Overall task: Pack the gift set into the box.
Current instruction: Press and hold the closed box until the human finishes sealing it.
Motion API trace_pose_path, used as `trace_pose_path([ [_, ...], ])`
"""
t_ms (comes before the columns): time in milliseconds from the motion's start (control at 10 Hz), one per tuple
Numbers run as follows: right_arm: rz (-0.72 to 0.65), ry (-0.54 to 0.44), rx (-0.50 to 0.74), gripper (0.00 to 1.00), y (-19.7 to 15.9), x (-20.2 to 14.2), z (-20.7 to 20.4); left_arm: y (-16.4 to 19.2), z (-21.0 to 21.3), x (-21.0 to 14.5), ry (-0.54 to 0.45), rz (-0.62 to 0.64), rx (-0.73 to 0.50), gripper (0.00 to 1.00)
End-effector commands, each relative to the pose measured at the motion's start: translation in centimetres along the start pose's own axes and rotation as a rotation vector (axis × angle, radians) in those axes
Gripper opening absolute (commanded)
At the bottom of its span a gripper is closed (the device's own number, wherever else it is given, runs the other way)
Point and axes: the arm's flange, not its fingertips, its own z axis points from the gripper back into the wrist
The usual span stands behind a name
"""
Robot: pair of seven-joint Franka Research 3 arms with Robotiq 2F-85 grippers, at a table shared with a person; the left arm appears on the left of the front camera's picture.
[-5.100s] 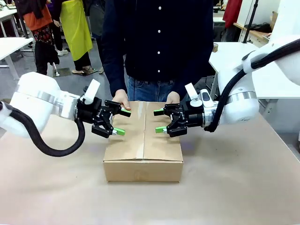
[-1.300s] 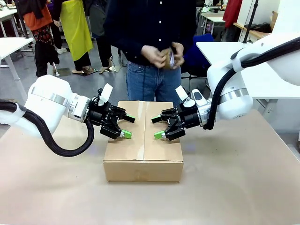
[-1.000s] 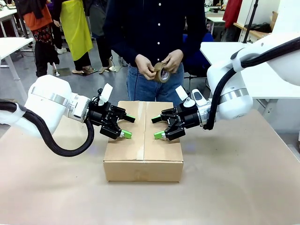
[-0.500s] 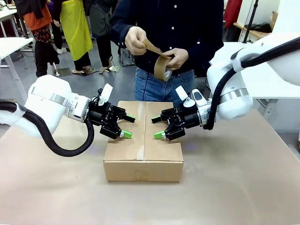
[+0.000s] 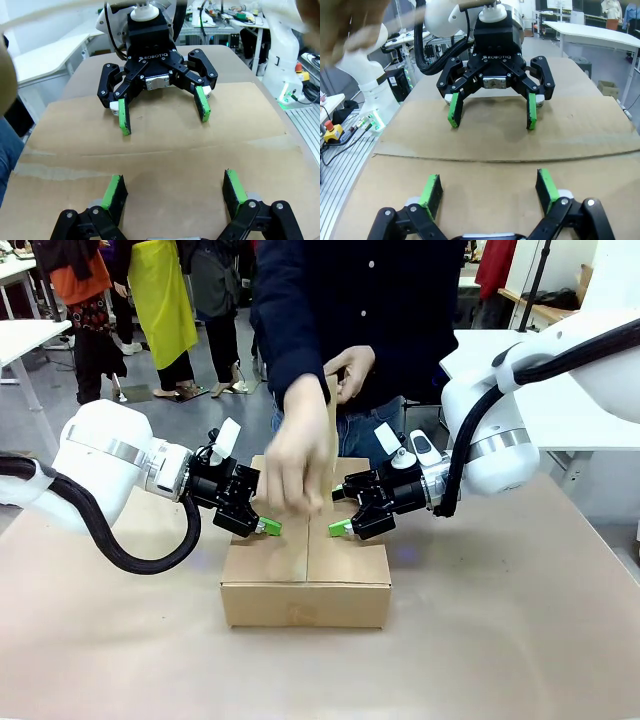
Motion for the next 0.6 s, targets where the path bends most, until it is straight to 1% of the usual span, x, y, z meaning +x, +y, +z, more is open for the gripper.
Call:
trace_pose_path([
  [0, -0.004, 0.003, -0.001, 1.00, 0.02, -0.15, -0.12, -0.28, 0.01, -0.44, -0.005, -0.008, -0.003, 1.00],
  [500, -0.004, 0.003, -0.001, 1.00, 0.02, -0.15, -0.12, -0.28, 0.01, -0.44, -0.005, -0.008, -0.003, 1.00],
])
